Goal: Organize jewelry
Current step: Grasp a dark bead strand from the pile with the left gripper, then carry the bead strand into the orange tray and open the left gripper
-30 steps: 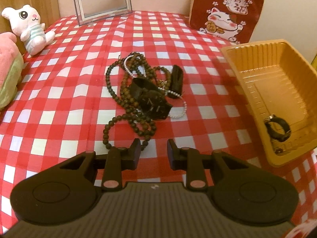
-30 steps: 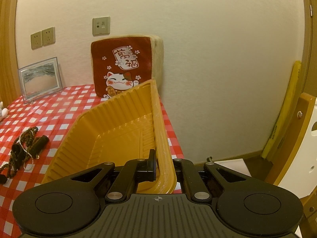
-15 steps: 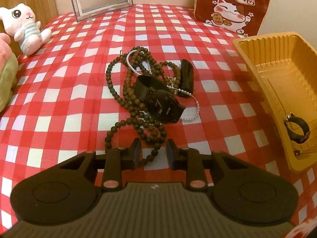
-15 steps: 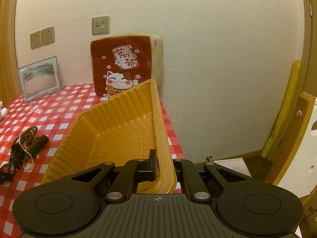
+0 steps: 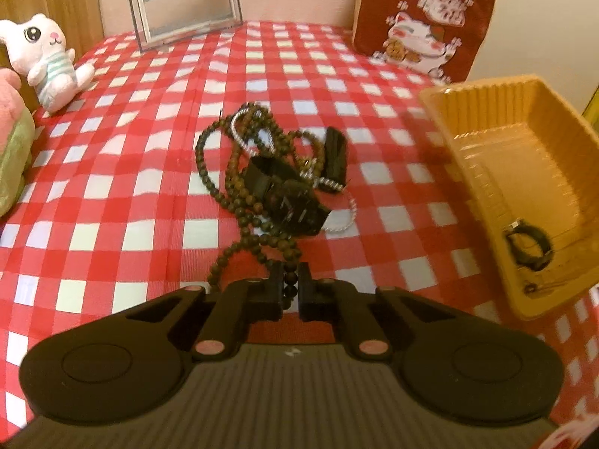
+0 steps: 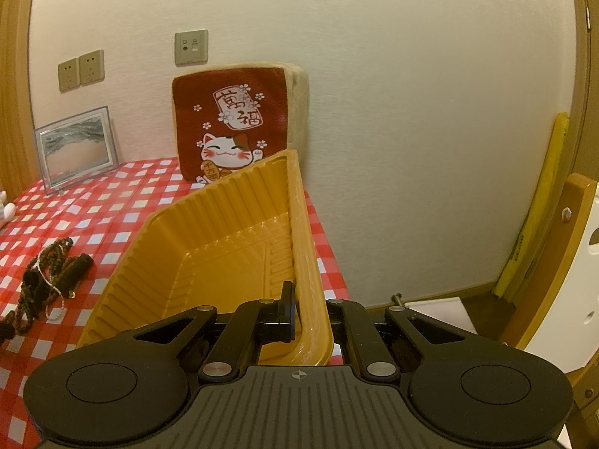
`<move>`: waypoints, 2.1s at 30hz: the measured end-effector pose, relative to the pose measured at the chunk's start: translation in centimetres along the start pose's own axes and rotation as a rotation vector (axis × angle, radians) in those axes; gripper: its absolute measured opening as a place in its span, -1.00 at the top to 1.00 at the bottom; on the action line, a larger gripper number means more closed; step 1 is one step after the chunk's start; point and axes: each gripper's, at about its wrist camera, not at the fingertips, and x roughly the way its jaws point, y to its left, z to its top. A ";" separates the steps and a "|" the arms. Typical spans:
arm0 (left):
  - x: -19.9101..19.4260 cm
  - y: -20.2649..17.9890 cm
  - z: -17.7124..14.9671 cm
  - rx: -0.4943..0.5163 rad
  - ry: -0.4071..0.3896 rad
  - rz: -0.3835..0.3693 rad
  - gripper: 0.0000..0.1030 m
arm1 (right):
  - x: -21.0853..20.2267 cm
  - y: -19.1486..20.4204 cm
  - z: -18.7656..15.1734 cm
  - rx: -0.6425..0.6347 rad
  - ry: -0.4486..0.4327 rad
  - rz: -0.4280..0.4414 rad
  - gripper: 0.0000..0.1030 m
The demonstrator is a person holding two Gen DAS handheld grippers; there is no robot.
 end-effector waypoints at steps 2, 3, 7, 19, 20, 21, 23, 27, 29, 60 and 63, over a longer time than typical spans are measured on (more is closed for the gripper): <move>-1.0 -0.1 0.4 -0.005 -0.022 -0.018 0.89 | 0.0 0.0 0.0 0.000 0.000 0.000 0.90; -1.5 -0.3 0.6 -0.008 -0.035 -0.029 0.89 | 0.0 0.0 0.0 0.000 0.000 0.000 0.90; -3.4 -1.1 1.6 -0.016 -0.080 -0.087 0.89 | -0.1 0.1 -0.1 -0.001 0.000 0.001 0.90; -7.0 -7.4 4.3 0.030 -0.146 -0.367 0.89 | -0.3 0.3 -0.1 -0.002 -0.001 0.003 0.89; -7.0 -8.1 4.4 0.038 -0.143 -0.392 0.89 | -0.3 0.3 -0.1 -0.002 -0.001 0.003 0.89; -7.0 -8.8 4.5 0.048 -0.142 -0.412 0.89 | -0.3 0.3 -0.1 -0.002 -0.002 0.003 0.89; -6.8 -10.1 4.7 0.067 -0.136 -0.448 0.89 | -0.4 0.5 0.1 -0.004 -0.002 0.006 0.89; -6.3 -12.3 4.7 0.098 -0.116 -0.502 0.89 | -0.5 0.5 0.1 -0.005 -0.003 0.008 0.89; -5.8 -13.3 4.6 0.110 -0.102 -0.523 0.89 | -0.5 0.5 0.2 -0.005 -0.003 0.008 0.89; -5.6 -10.7 3.7 0.073 -0.098 -0.384 0.69 | -0.4 0.1 0.4 0.004 -0.003 0.014 0.89; -5.7 -8.8 3.3 0.041 -0.099 -0.321 0.69 | -0.3 0.1 0.4 0.004 -0.003 0.014 0.89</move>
